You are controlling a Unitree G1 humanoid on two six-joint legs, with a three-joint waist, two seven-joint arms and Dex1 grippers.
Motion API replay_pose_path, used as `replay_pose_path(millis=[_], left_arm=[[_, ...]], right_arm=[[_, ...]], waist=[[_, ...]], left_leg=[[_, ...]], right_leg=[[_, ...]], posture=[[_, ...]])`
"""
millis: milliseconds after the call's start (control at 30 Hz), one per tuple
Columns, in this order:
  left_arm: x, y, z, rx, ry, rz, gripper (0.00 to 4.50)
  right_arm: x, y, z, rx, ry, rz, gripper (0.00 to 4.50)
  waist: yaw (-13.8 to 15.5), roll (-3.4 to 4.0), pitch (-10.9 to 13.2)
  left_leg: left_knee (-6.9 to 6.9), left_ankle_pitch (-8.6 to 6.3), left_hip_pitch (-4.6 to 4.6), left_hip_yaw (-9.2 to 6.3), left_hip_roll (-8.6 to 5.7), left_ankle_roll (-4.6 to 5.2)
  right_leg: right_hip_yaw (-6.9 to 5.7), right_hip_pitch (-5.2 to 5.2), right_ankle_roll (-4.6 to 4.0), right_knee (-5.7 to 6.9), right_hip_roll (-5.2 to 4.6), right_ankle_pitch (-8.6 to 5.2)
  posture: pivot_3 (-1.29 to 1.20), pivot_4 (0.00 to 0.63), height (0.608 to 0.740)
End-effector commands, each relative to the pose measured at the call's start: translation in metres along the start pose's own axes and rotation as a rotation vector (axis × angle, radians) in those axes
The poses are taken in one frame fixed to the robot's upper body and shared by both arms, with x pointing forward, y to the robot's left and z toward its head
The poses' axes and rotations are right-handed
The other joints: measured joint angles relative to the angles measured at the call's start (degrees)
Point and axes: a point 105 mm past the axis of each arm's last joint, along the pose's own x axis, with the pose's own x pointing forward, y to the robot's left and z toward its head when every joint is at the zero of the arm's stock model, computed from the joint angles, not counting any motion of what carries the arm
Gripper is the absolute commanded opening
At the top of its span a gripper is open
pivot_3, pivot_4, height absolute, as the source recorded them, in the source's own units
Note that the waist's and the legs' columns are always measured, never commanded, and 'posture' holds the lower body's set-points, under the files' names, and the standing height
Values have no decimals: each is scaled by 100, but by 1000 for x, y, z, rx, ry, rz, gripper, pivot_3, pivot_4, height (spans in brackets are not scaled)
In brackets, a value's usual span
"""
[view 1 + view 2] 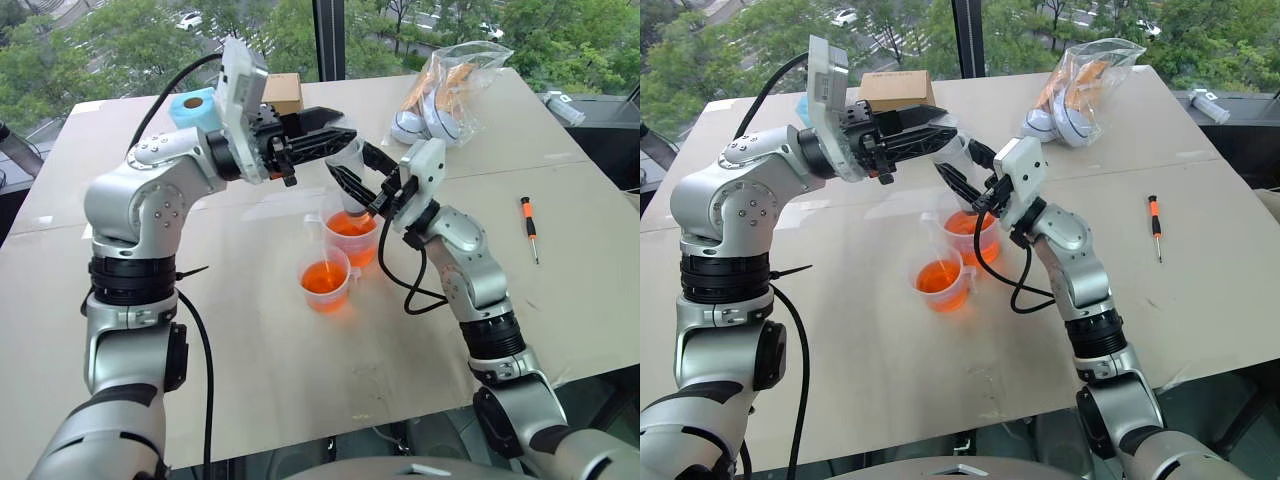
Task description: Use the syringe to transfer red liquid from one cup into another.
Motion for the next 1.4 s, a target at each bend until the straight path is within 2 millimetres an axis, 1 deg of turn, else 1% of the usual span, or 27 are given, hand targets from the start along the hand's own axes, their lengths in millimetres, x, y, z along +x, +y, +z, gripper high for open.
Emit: replay_pose_path(millis=[33,200,333,467,500,567,667,767,800,900,1000,1100,1233,1400], left_arm=[[-13,8,47,122,-131,75,3768],[-23,11,70,101,-237,92,3768],[-31,18,83,95,-290,132,3768],[-42,26,87,82,-303,187,3768],[-45,27,86,79,-302,198,3768],[-52,30,82,76,-289,229,3768],[-67,35,77,64,-286,290,3768],[-81,36,73,59,-276,338,3768],[-86,36,69,62,-258,355,3768],[-101,36,55,47,-208,413,3768],[-115,31,29,32,-116,465,3768],[-123,26,16,24,-71,491,3768],[-130,19,4,33,-11,500,3768],[-136,5,-6,34,33,486,3768]], right_arm=[[7,9,16,0,-66,35,1656],[12,4,36,-6,-133,25,1656],[15,-4,62,-29,-193,15,1656],[12,-17,100,-15,-253,6,1656],[10,-19,107,4,-261,10,1656],[5,-25,115,46,-260,0,1656],[-1,-35,115,118,-253,-59,1656],[-4,-37,117,204,-265,-89,1656],[-4,-37,119,217,-264,-87,1656],[-6,-37,119,227,-249,-86,1656],[-7,-34,114,231,-220,-70,1656],[-8,-32,110,227,-201,-61,1656],[-11,-35,108,206,-185,-57,1656],[-16,-39,111,179,-179,-50,1656]], waist=[[1,0,0],[12,0,0],[9,0,0],[7,0,0],[7,0,0],[7,0,0],[-5,0,0],[-7,0,0],[-7,0,0],[2,1,0],[-1,1,0],[17,0,1],[33,-2,1],[23,-2,1]], left_leg=[[0,0,0,0,0,0],[1,0,0,0,-1,0],[1,0,0,-3,-1,0],[0,0,0,-3,-1,0],[0,0,0,-4,-1,-1],[0,0,-1,-6,-1,-1],[-2,0,1,-3,-1,-1],[-2,0,0,-1,0,-1],[-3,0,-1,-2,0,-1],[-6,0,-4,-3,-1,0],[-11,0,-1,2,-2,0],[-11,0,-2,-5,-2,0],[-9,0,-3,-8,-6,0],[-11,0,-2,-5,-5,0]], right_leg=[[0,-1,0,0,0,0],[-1,0,0,0,-2,0],[-3,0,0,0,-2,0],[-3,0,0,1,-3,0],[-5,0,0,1,-3,0],[-7,1,0,2,-4,0],[-6,1,0,2,-6,0],[-4,-1,0,2,-7,0],[-5,-1,0,4,-8,0],[-7,-2,0,2,-12,0],[-4,-2,0,1,-28,0],[-7,-1,0,0,-32,0],[-8,0,0,-2,-29,0],[-7,-1,0,-2,-32,0]], posture=[[0,150,740],[0,150,740],[0,150,740],[0,150,740],[0,150,740],[0,150,740],[0,150,740],[0,150,740],[0,150,740],[0,150,740],[0,150,740],[0,150,740],[0,150,740],[0,150,740]])
